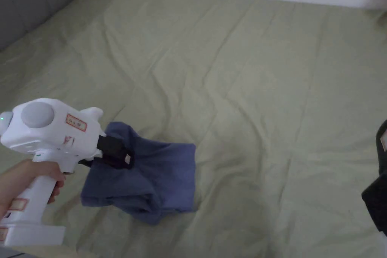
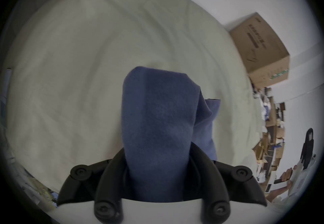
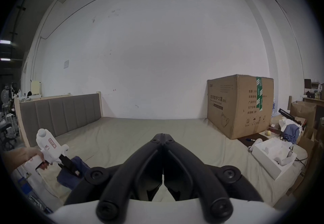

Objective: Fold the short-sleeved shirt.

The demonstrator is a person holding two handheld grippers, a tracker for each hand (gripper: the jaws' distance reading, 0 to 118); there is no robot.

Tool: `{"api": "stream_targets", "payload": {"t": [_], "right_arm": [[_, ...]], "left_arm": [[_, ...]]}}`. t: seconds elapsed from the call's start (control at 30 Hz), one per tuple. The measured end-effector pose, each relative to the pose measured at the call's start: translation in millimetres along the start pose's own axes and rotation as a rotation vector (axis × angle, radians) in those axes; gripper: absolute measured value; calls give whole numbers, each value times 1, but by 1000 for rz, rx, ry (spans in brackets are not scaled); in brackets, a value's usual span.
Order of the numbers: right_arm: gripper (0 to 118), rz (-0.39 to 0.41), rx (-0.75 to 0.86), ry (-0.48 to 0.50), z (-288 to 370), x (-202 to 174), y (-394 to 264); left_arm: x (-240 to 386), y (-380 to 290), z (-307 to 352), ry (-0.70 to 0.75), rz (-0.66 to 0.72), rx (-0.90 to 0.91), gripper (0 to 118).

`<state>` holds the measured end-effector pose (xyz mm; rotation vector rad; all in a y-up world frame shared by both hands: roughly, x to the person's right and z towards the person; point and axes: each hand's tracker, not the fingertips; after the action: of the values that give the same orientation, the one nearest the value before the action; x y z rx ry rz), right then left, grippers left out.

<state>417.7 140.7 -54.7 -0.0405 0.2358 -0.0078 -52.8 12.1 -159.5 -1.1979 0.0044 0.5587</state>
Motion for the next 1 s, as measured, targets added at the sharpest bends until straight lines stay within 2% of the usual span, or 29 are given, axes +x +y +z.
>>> {"api": "stream_targets", "payload": {"t": [0.07, 0.1, 0.17, 0.2, 0.33, 0.43, 0.63, 0.67, 0.7, 0.73, 0.77, 0.8, 0.83, 1.0], "right_arm": [[0, -19, -26, 1, -6, -3, 1], [0, 3, -21, -17, -9, -6, 1], [0, 114, 25, -62, -13, -14, -1], [0, 140, 30, -58, -16, -17, -1], [0, 109, 7, -37, -25, -27, 0], [0, 114, -15, -24, -31, -31, -2], [0, 109, -69, 1, -38, -36, -7], [0, 104, -77, 3, -39, -36, -8], [0, 99, -85, 6, -39, -36, -8], [0, 97, -92, 11, -40, -36, -8], [0, 97, -97, 15, -40, -37, -9], [0, 100, -100, 17, -39, -37, -9], [0, 105, -106, 21, -39, -37, -10], [0, 78, -118, 32, -37, -36, -9]], "left_arm": [[-21, 12, 8, 44, 10, 3, 26], [-30, 18, 13, 58, 16, 7, 26], [-43, 30, 20, 115, 0, 27, 26], [-48, 36, 22, 167, -2, 27, 26], [-60, 56, 24, 406, -81, 78, 26], [-77, 73, 18, 548, -128, 112, 26], [-97, 89, 9, 774, -243, 105, 26], [-95, 88, 8, 805, -266, 87, 30], [-97, 88, 6, 824, -259, 91, 41], [-99, 86, 5, 879, -247, 101, 57], [-100, 85, 5, 934, -229, 111, 81], [-92, 79, 13, 962, -214, 136, 92], [-89, 75, 21, 932, -221, 152, 95], [-74, 55, 52, 839, -166, 277, 94]]}}
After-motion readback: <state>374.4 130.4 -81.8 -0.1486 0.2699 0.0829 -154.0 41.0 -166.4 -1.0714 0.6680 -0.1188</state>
